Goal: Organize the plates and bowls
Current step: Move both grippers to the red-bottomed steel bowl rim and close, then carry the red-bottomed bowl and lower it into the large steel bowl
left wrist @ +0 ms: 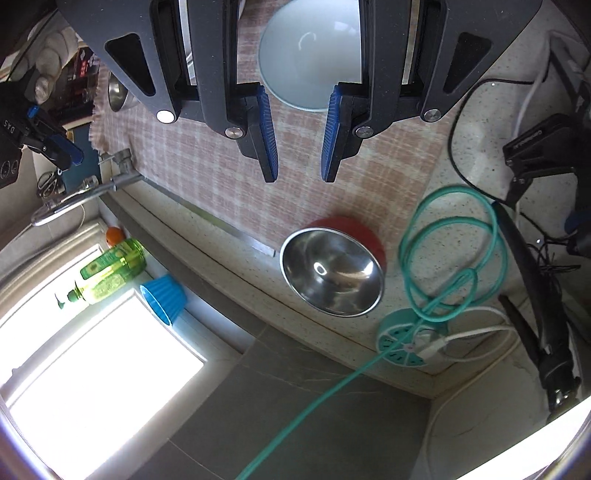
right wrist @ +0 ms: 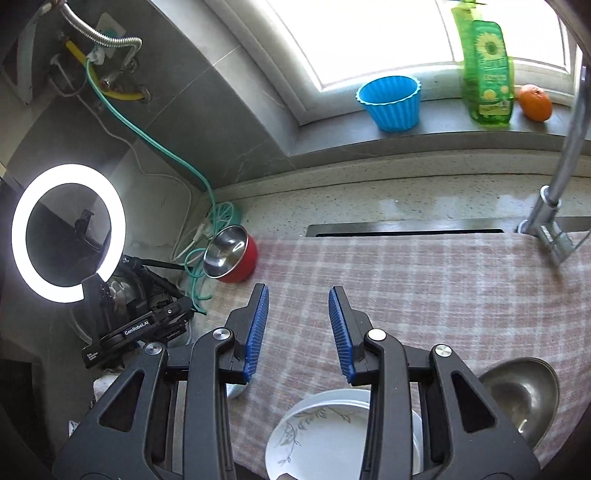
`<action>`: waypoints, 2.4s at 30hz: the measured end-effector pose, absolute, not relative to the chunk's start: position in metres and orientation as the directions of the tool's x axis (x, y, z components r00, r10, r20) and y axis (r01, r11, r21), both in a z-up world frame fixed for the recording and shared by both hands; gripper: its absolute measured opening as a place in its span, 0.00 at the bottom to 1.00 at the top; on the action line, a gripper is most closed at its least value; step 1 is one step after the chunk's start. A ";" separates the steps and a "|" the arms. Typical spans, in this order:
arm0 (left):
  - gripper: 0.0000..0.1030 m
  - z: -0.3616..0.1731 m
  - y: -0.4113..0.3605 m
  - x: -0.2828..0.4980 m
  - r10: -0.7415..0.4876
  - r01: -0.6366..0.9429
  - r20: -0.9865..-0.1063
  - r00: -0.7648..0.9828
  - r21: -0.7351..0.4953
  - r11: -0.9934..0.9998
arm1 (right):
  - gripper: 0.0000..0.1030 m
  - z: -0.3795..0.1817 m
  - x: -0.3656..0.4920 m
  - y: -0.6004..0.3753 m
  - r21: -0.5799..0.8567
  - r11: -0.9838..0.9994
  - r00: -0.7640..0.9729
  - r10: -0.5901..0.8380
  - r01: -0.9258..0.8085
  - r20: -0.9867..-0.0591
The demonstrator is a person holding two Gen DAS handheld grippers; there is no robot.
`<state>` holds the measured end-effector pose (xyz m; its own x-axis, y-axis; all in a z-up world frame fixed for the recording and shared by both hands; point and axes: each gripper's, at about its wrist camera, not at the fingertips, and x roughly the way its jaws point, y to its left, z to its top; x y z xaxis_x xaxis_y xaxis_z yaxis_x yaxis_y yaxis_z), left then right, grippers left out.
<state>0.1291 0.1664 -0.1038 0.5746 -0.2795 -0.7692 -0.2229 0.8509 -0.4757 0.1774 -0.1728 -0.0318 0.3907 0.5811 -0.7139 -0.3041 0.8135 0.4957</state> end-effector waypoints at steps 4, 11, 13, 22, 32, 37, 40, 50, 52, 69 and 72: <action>0.22 -0.111 0.189 0.138 -0.257 -0.267 -0.763 0.593 -0.488 0.831 | 0.34 -0.048 0.201 -0.130 0.524 0.788 0.322 0.612 -0.323 -0.722; 0.22 -0.125 0.215 0.161 -0.230 -0.331 -0.756 0.612 -0.510 0.794 | 0.34 -0.086 0.239 -0.069 0.568 0.764 0.226 0.638 -0.306 -0.736; 0.22 -0.128 0.220 0.169 -0.233 -0.333 -0.758 0.609 -0.511 0.792 | 0.34 -0.096 0.249 -0.054 0.579 0.760 0.204 0.642 -0.296 -0.739; 0.22 -0.145 0.234 0.197 -0.212 -0.373 -0.785 0.582 -0.489 0.789 | 0.34 -0.128 0.277 0.007 0.564 0.769 0.136 0.620 -0.303 -0.773; 0.22 -0.156 0.236 0.208 -0.214 -0.369 -0.804 0.555 -0.469 0.803 | 0.27 -0.151 0.302 0.039 0.517 0.803 0.115 0.567 -0.296 -0.815; 0.21 -0.159 0.234 0.213 -0.225 -0.357 -0.806 0.548 -0.469 0.808 | 0.17 -0.159 0.306 0.046 0.490 0.816 0.104 0.540 -0.308 -0.835; 0.16 -0.159 0.230 0.216 -0.225 -0.343 -0.809 0.543 -0.459 0.820 | 0.11 -0.161 0.307 0.049 0.487 0.812 0.095 0.539 -0.321 -0.837; 0.16 -0.158 0.228 0.212 -0.229 -0.327 -0.806 0.545 -0.456 0.828 | 0.09 -0.152 0.299 0.050 0.461 0.814 0.106 0.525 -0.353 -0.845; 0.16 -0.156 0.226 0.207 -0.231 -0.324 -0.803 0.550 -0.460 0.826 | 0.09 -0.147 0.295 0.047 0.458 0.812 0.114 0.526 -0.363 -0.843; 0.16 -0.104 0.165 0.164 -0.321 -0.163 -0.728 0.606 -0.508 0.846 | 0.09 -0.078 0.234 -0.036 0.487 0.790 0.185 0.578 -0.373 -0.795; 0.16 -0.097 0.148 0.156 -0.347 -0.124 -0.716 0.606 -0.516 0.847 | 0.09 -0.072 0.220 -0.058 0.496 0.792 0.200 0.584 -0.356 -0.787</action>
